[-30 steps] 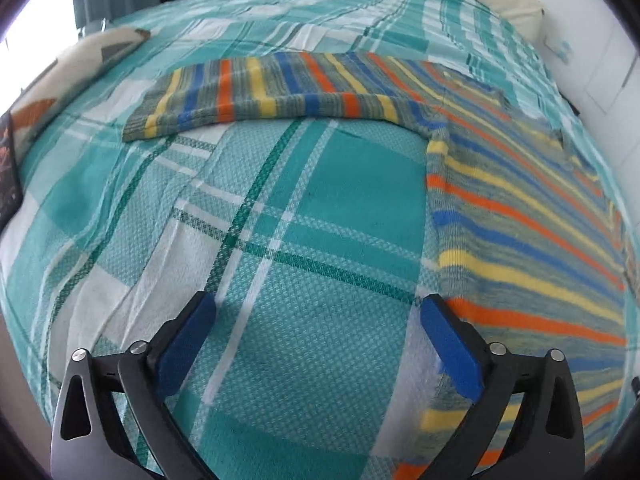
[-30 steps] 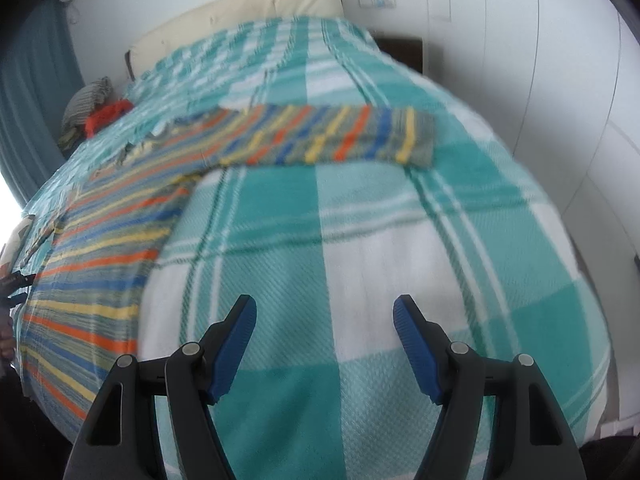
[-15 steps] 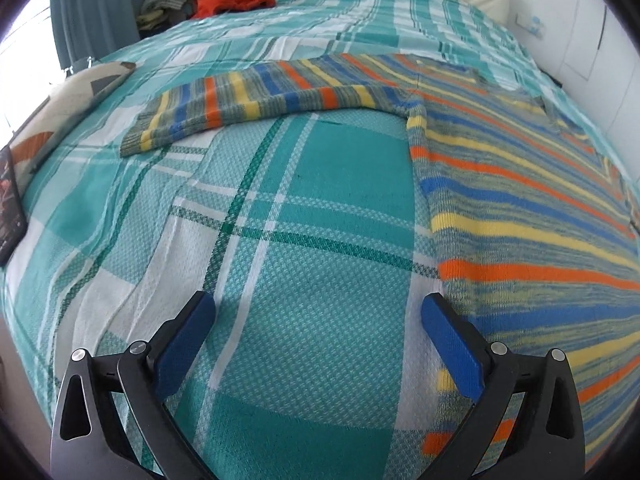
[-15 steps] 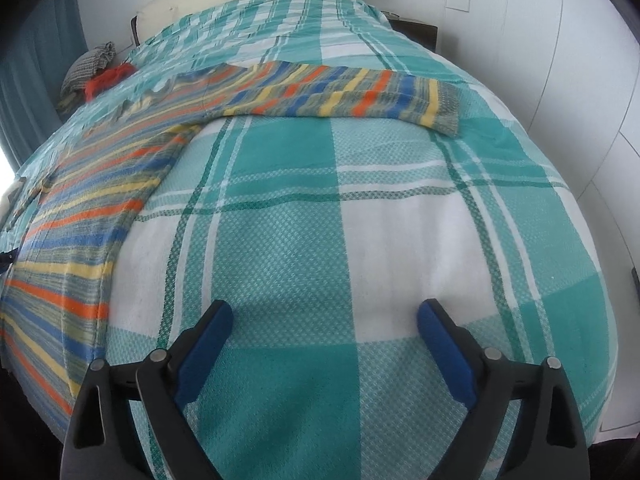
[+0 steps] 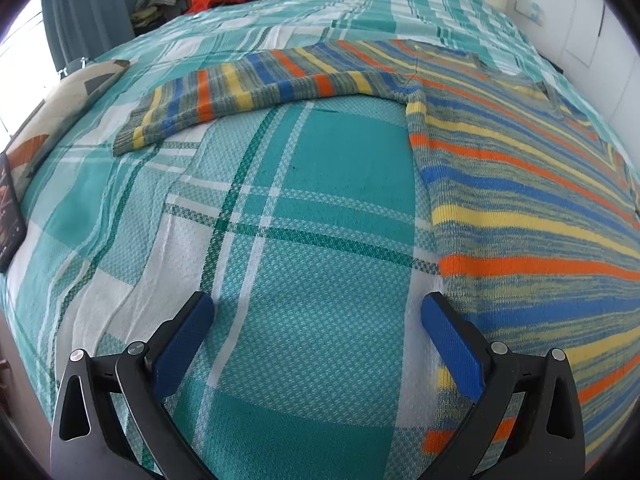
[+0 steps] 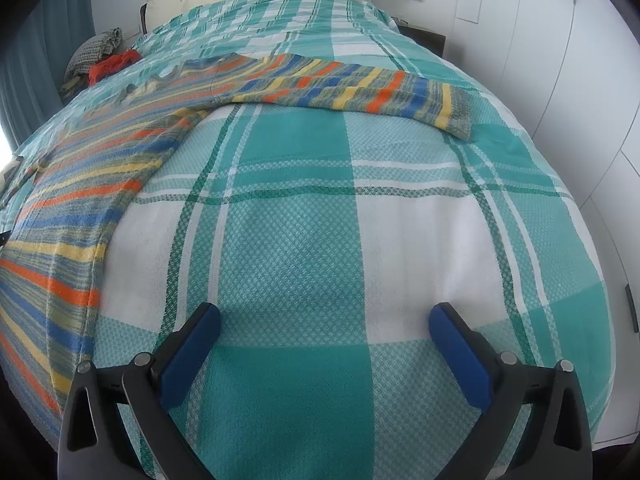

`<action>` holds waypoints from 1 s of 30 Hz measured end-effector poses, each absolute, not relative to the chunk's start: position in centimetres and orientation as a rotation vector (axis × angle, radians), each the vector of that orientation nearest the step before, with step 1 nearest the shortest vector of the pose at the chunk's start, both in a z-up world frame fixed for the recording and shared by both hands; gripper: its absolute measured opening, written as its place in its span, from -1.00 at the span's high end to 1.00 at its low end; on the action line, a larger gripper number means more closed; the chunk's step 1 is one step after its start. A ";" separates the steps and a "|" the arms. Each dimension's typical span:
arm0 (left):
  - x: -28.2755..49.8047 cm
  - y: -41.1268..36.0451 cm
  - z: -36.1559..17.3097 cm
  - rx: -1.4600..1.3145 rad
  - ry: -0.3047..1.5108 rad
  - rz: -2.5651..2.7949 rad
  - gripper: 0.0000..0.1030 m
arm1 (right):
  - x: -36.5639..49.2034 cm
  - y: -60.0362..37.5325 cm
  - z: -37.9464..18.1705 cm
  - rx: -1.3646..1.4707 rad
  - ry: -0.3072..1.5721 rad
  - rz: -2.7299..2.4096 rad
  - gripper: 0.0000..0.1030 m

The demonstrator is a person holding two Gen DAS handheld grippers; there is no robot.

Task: Fold small clothes

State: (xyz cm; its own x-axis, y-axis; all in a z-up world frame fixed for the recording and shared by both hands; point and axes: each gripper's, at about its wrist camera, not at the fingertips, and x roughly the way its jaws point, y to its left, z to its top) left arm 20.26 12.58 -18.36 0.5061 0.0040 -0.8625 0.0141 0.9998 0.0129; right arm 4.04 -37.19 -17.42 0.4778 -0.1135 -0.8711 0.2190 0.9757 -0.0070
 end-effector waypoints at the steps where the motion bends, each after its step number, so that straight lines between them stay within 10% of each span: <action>1: 20.3 12.6 -18.4 0.021 1.040 -0.005 -0.99 | 4.0 -37.2 -17.4 0.110 1.053 -0.204 -1.00; 30: 20.9 12.0 -18.7 0.049 1.083 0.012 -0.99 | 4.1 -37.1 -17.6 0.105 1.057 -0.207 -1.00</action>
